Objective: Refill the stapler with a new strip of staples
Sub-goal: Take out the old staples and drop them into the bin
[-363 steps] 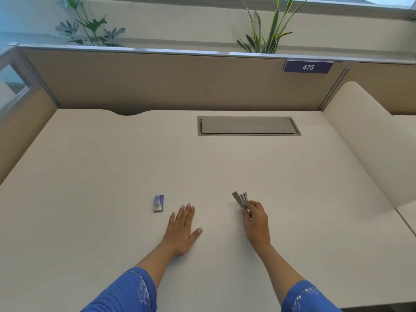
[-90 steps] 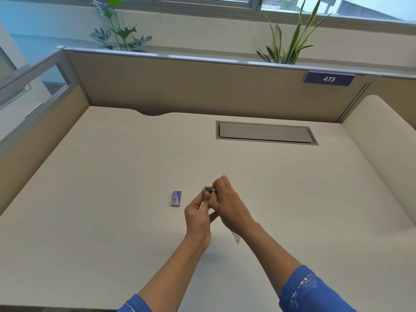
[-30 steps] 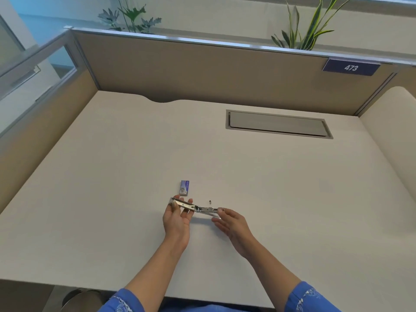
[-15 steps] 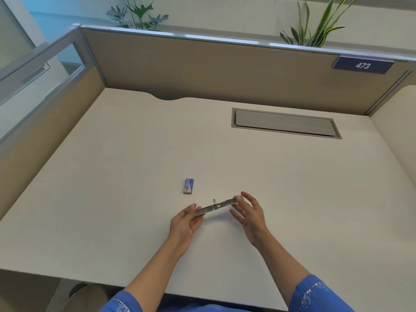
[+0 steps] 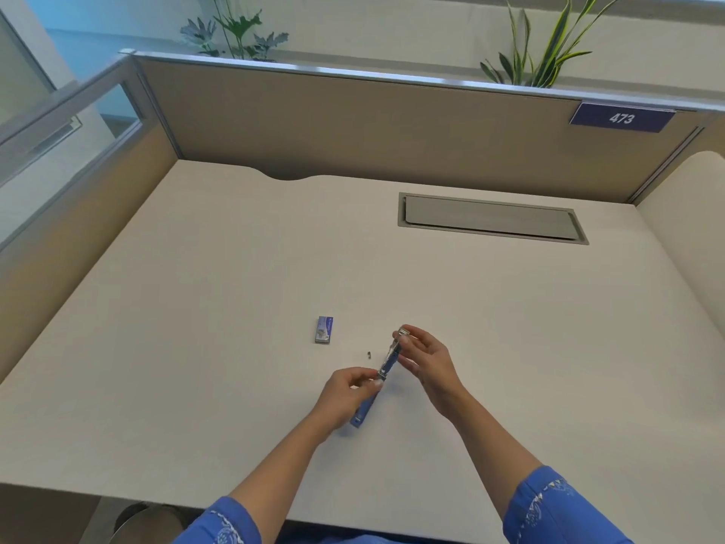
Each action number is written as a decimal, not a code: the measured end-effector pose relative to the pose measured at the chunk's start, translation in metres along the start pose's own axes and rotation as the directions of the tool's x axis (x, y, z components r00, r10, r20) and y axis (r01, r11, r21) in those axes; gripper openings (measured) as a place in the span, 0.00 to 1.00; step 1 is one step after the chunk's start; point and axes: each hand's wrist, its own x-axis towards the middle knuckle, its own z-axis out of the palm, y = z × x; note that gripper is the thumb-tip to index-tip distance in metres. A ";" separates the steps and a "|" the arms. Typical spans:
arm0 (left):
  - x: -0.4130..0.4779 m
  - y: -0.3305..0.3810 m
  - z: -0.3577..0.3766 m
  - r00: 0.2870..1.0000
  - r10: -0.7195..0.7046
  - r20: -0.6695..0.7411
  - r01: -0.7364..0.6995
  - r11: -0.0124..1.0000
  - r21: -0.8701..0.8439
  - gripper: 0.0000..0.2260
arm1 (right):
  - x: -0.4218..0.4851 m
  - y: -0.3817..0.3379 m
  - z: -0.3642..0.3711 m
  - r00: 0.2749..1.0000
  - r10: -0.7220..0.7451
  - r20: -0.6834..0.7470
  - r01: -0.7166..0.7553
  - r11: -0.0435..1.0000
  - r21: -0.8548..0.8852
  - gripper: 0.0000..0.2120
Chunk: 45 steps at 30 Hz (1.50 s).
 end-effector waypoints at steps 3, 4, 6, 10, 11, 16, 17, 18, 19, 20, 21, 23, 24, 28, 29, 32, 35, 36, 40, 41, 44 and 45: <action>0.004 0.001 0.008 0.999 -0.036 -0.030 0.036 0.999 0.027 0.12 | 0.007 0.000 0.005 1.000 -0.003 -0.028 0.000 0.996 -0.088 0.19; 0.005 0.001 0.010 0.998 -0.050 -0.033 0.050 0.999 0.014 0.12 | 0.009 0.001 0.006 0.999 -0.005 -0.034 0.001 0.994 -0.111 0.20; 0.008 0.000 0.014 0.996 -0.054 -0.064 0.056 0.998 0.025 0.12 | 0.012 0.003 0.006 0.999 -0.007 -0.046 0.001 0.990 -0.144 0.20; 0.012 -0.003 0.024 0.982 -0.043 -0.185 0.059 0.995 0.083 0.10 | 0.020 0.009 0.003 0.997 0.002 -0.077 -0.019 0.977 -0.211 0.20; 0.013 -0.003 0.026 0.979 -0.041 -0.202 0.062 0.993 0.097 0.09 | 0.022 0.010 0.003 0.997 0.008 -0.077 -0.026 0.974 -0.226 0.19; 0.018 0.003 0.036 0.962 0.005 -0.273 0.046 0.983 0.180 0.04 | 0.030 0.015 0.002 0.996 0.025 -0.084 -0.053 0.937 -0.346 0.13; 0.019 0.004 0.038 0.958 0.012 -0.287 0.048 0.978 0.201 0.04 | 0.031 0.015 0.001 0.996 0.028 -0.086 -0.059 0.924 -0.377 0.13; 0.019 0.004 0.039 0.955 0.016 -0.296 0.050 0.975 0.215 0.03 | 0.032 0.015 0.001 0.996 0.029 -0.090 -0.063 0.911 -0.407 0.13; 0.020 0.004 0.040 0.953 0.016 -0.304 0.054 0.974 0.221 0.04 | 0.032 0.015 0.001 0.995 0.025 -0.097 -0.065 0.900 -0.431 0.12; 0.021 0.004 0.040 0.949 0.014 -0.314 0.059 0.973 0.222 0.04 | 0.033 0.015 0.001 0.994 0.014 -0.105 -0.061 0.889 -0.454 0.11; 0.022 0.004 0.041 0.946 0.010 -0.325 0.064 0.974 0.217 0.05 | 0.033 0.015 0.001 0.994 -0.004 -0.114 -0.052 0.874 -0.483 0.10; 0.026 0.005 0.041 0.939 0.003 -0.344 0.068 0.979 0.194 0.09 | 0.033 0.016 -0.001 0.990 -0.049 -0.130 -0.031 0.834 -0.552 0.10; 0.028 0.005 0.041 0.937 0.000 -0.350 0.067 0.981 0.180 0.11 | 0.032 0.016 -0.002 0.988 -0.070 -0.139 -0.022 0.819 -0.573 0.10; 0.036 0.007 0.041 0.934 -0.058 -0.354 0.070 0.997 0.022 0.15 | 0.030 0.017 -0.010 0.978 -0.131 -0.163 0.000 0.781 -0.624 0.08; 0.037 0.006 0.040 0.933 -0.074 -0.353 0.072 0.997 -0.019 0.15 | 0.031 0.017 -0.012 0.976 -0.158 -0.151 0.020 0.753 -0.658 0.08; 0.038 0.002 0.035 0.933 -0.083 -0.351 0.046 0.993 -0.111 0.12 | 0.033 0.016 -0.015 0.978 -0.193 -0.078 0.062 0.628 -0.776 0.09; 0.036 -0.002 0.025 0.928 -0.033 -0.372 -0.012 0.993 -0.117 0.08 | 0.035 0.012 -0.016 0.981 -0.192 -0.040 0.055 0.464 -0.884 0.10; 0.035 -0.002 0.021 0.922 -0.006 -0.387 -0.032 0.995 -0.092 0.07 | 0.035 0.011 -0.016 0.980 -0.198 -0.029 0.057 0.413 -0.909 0.11; 0.039 -0.002 0.005 0.912 0.157 -0.378 -0.085 0.976 0.200 0.09 | 0.034 0.011 -0.017 0.968 -0.249 0.005 0.080 0.291 -0.953 0.11; 0.041 -0.001 0.002 0.922 0.187 -0.340 -0.094 0.958 0.272 0.11 | 0.033 0.012 -0.017 0.964 -0.266 0.018 0.092 0.270 -0.958 0.11; 0.045 -0.001 0.000 0.952 0.224 -0.211 -0.122 0.905 0.407 0.17 | 0.029 0.015 -0.013 0.949 -0.305 0.082 0.158 0.232 -0.960 0.11; 0.047 -0.002 0.001 0.956 0.234 -0.178 -0.133 0.884 0.447 0.18 | 0.027 0.015 -0.010 0.942 -0.318 0.109 0.185 0.219 -0.958 0.10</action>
